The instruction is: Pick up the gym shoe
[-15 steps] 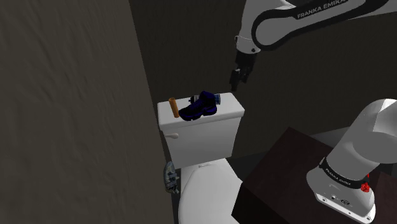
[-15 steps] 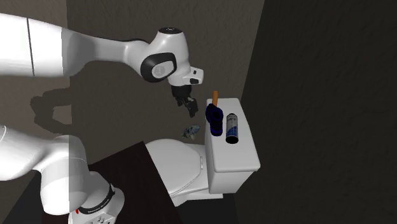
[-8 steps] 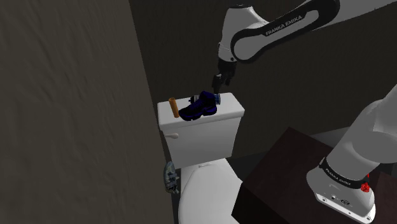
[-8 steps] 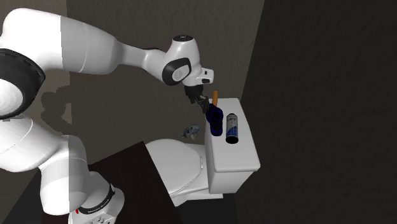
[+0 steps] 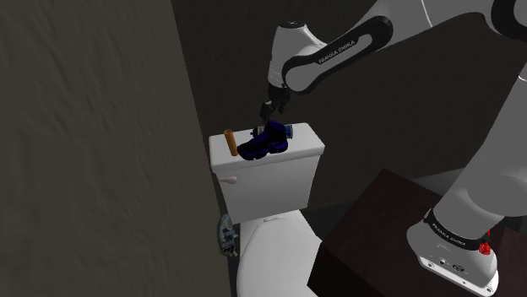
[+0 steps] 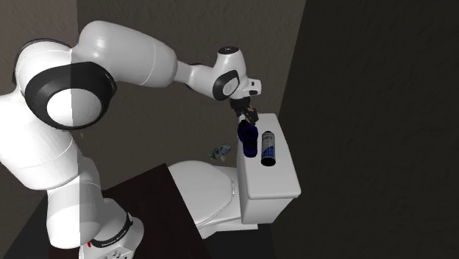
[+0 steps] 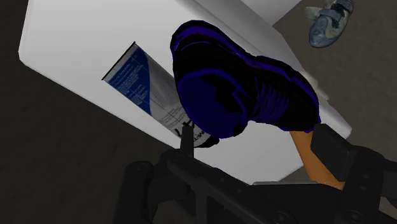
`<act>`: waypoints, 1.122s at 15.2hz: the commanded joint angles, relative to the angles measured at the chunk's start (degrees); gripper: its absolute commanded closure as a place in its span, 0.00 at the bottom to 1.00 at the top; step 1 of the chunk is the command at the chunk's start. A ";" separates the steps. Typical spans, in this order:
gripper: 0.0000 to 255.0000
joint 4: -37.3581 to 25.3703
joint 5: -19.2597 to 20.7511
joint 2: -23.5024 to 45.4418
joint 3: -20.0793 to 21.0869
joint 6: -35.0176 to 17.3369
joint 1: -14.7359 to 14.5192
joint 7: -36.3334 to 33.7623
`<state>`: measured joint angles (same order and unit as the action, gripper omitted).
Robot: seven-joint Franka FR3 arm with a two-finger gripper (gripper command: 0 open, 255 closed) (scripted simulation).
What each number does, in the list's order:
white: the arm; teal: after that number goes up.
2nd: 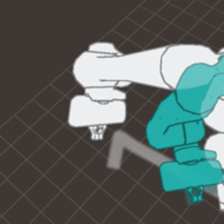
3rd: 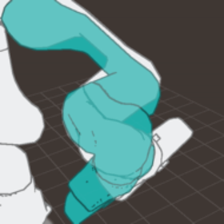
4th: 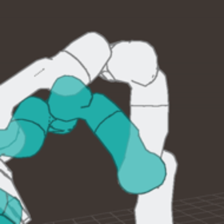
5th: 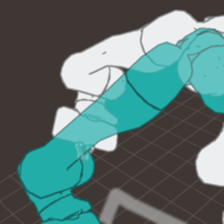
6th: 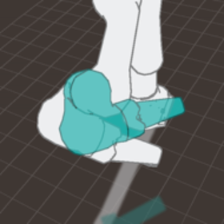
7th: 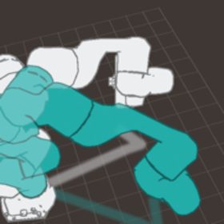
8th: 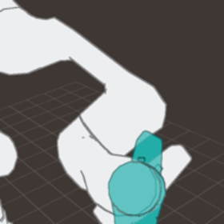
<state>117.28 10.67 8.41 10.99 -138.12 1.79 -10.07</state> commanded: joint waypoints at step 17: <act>1.00 0.65 2.51 4.42 -0.60 -5.17 -0.51 -2.19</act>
<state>117.94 13.17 12.76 10.41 -143.25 1.27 -12.26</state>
